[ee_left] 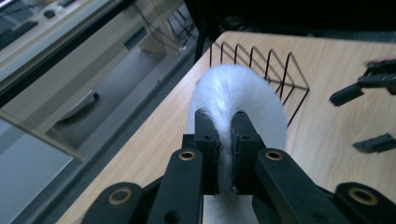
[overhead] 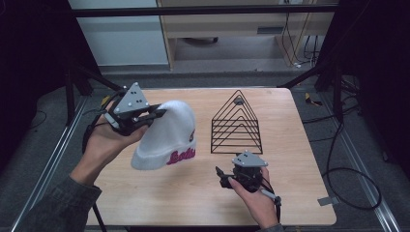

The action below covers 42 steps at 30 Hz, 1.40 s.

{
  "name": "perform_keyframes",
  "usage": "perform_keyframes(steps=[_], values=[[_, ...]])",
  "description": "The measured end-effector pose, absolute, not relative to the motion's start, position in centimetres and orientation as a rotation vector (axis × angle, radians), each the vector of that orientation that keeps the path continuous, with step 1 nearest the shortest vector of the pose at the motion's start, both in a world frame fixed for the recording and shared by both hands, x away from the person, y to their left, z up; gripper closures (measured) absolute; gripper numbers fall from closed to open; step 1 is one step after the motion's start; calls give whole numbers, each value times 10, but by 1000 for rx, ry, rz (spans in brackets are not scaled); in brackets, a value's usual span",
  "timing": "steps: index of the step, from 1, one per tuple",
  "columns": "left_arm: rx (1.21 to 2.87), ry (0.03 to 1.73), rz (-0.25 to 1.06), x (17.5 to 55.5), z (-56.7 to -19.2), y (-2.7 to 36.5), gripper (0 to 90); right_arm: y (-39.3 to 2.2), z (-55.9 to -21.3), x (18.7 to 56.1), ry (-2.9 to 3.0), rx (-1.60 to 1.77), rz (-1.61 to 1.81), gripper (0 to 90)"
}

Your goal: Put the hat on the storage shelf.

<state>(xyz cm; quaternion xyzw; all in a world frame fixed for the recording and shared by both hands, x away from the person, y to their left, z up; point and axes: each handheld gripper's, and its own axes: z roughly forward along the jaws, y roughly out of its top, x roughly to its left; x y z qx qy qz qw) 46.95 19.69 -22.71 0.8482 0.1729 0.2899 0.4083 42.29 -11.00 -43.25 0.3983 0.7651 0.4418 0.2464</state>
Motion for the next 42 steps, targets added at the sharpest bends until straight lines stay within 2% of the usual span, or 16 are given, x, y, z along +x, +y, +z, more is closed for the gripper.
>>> perform_keyframes(steps=[6,14,25,26,27,28,29,30,31,32,34,38,42], values=[[2103,372,727,465,-210,193,839,-94,-404,426,2124,965,1261,203],[2104,296,733,458,-200,186,838,-78,-388,435,2167,881,1301,210],[2101,245,703,462,-205,175,838,-64,-379,462,2255,826,1405,135],[2102,244,698,463,-207,174,838,-62,-382,468,2284,825,1434,205],[2102,244,697,463,-208,172,838,-62,-382,468,2284,825,1434,205],[2101,249,694,464,-210,171,838,-61,-383,470,2291,824,1437,243],[2101,247,691,465,-211,170,838,-59,-384,471,2301,829,1430,301],[2097,250,690,466,-212,170,838,-58,-385,472,2319,815,1428,428],[2093,256,688,467,-213,169,838,-57,-386,472,2326,810,1426,466],[2090,259,688,467,-213,169,838,-57,-386,472,2326,810,1426,466],[2079,277,686,468,-212,169,838,-57,-385,471,2336,778,1433,592],[2074,306,706,469,-209,170,838,-57,-379,466,2327,751,1389,667],[2036,356,709,471,-203,172,837,-64,-367,461,2314,725,1347,685]])
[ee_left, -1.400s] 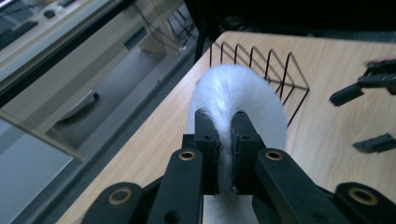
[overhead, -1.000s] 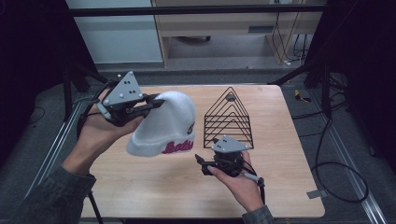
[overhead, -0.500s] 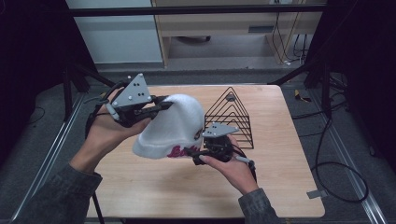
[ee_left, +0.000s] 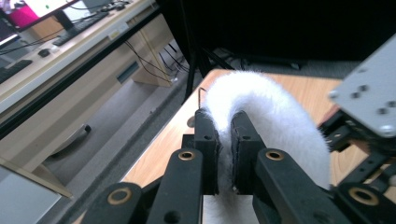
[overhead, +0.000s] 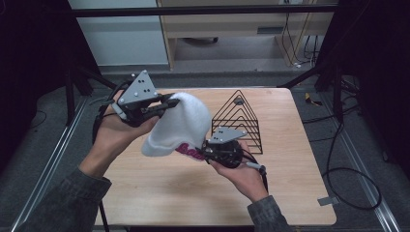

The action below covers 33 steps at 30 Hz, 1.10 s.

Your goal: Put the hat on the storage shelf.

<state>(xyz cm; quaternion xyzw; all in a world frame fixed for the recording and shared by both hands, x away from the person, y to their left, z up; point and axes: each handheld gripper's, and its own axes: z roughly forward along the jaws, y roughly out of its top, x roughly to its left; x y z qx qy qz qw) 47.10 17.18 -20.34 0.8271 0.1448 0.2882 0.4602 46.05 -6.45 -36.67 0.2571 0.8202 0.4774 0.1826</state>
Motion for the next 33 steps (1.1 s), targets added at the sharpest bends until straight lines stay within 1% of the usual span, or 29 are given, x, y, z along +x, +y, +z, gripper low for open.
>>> perform_keyframes(steps=[5,6,7,10,11,12,13,15,18,23,33], values=[[1975,370,717,467,-196,166,837,-87,-344,452,2280,691,1323,708],[1977,371,725,468,-194,163,837,-97,-333,453,2264,686,1309,716],[1975,373,731,469,-192,160,837,-97,-333,453,2264,686,1309,716],[1951,381,733,474,-184,149,837,-114,-317,459,2232,704,1289,721],[1947,378,741,476,-182,145,837,-126,-309,464,2210,711,1280,723],[1944,377,742,477,-181,142,837,-126,-309,464,2210,711,1280,723],[1938,375,747,481,-179,137,836,-136,-302,470,2196,729,1286,723],[1931,380,741,486,-177,131,837,-139,-300,472,2192,732,1287,723],[1921,375,750,493,-177,121,836,-151,-293,483,2178,750,1284,722],[1917,397,728,507,-179,108,836,-170,-286,502,2173,789,1251,717],[1903,415,717,529,-181,90,835,-190,-284,522,2118,842,1262,711]])
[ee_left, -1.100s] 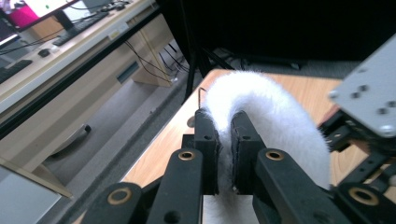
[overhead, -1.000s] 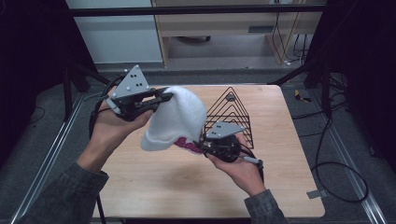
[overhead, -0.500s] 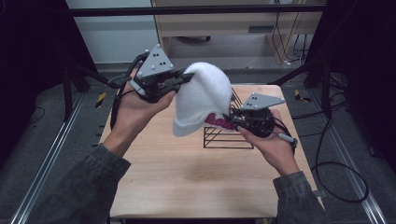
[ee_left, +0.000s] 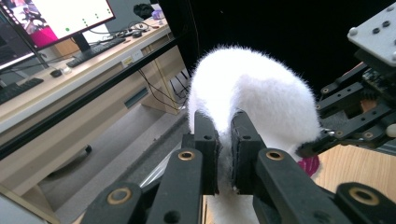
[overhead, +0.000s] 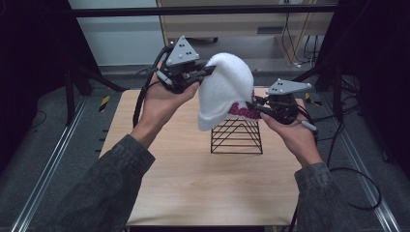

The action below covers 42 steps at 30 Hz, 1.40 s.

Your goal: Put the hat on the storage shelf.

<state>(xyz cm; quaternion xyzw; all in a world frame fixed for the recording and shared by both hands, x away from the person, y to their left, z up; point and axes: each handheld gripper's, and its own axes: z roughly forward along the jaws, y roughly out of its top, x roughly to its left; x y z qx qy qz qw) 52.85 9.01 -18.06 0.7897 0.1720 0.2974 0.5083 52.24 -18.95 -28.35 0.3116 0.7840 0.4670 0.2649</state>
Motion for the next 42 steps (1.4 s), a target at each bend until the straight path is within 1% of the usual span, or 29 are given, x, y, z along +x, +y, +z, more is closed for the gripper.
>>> perform_keyframes(steps=[4,11,16,19,29,42], values=[[1893,425,714,534,-182,86,835,-190,-287,532,2109,852,1246,711],[1902,417,726,537,-179,80,835,-193,-286,536,2094,854,1244,709],[1926,452,695,550,-198,74,835,-194,-305,541,2135,893,1209,707],[1926,464,666,555,-205,71,835,-194,-310,543,2144,901,1206,706],[1943,464,632,555,-209,65,835,-196,-316,546,2182,924,1151,702],[1953,438,618,554,-210,48,835,-217,-322,540,2162,982,1182,708]])
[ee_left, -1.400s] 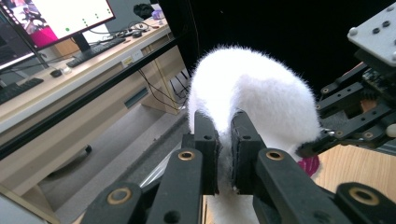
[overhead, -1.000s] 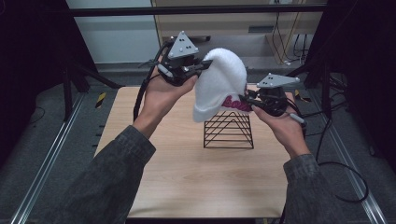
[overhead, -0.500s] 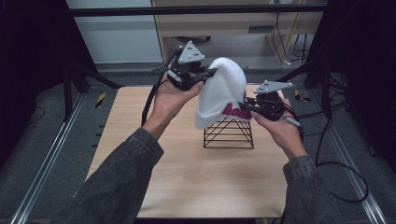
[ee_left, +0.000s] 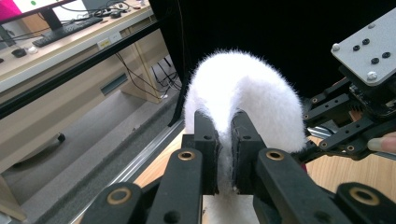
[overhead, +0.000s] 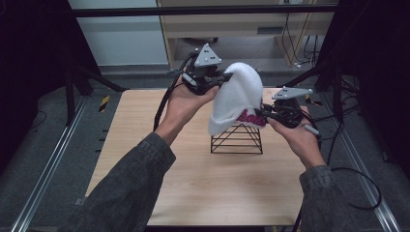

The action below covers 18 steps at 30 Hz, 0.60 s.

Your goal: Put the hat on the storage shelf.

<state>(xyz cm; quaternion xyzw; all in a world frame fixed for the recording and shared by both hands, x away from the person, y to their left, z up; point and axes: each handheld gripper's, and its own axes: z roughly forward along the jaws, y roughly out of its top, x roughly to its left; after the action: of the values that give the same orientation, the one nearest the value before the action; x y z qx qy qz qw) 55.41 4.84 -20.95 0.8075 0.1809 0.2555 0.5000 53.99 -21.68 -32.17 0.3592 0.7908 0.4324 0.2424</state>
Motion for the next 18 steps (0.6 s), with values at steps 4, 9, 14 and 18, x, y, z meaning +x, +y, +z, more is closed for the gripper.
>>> perform_keyframes(steps=[4,9,14,18], values=[[1954,428,615,553,-209,44,835,-222,-320,538,2154,981,1185,710],[1952,415,614,551,-209,40,834,-226,-318,535,2149,991,1182,714],[1983,443,622,561,-218,41,833,-225,-326,541,2178,1007,1138,665],[1995,457,613,569,-228,43,833,-220,-332,544,2200,1007,1113,630]])
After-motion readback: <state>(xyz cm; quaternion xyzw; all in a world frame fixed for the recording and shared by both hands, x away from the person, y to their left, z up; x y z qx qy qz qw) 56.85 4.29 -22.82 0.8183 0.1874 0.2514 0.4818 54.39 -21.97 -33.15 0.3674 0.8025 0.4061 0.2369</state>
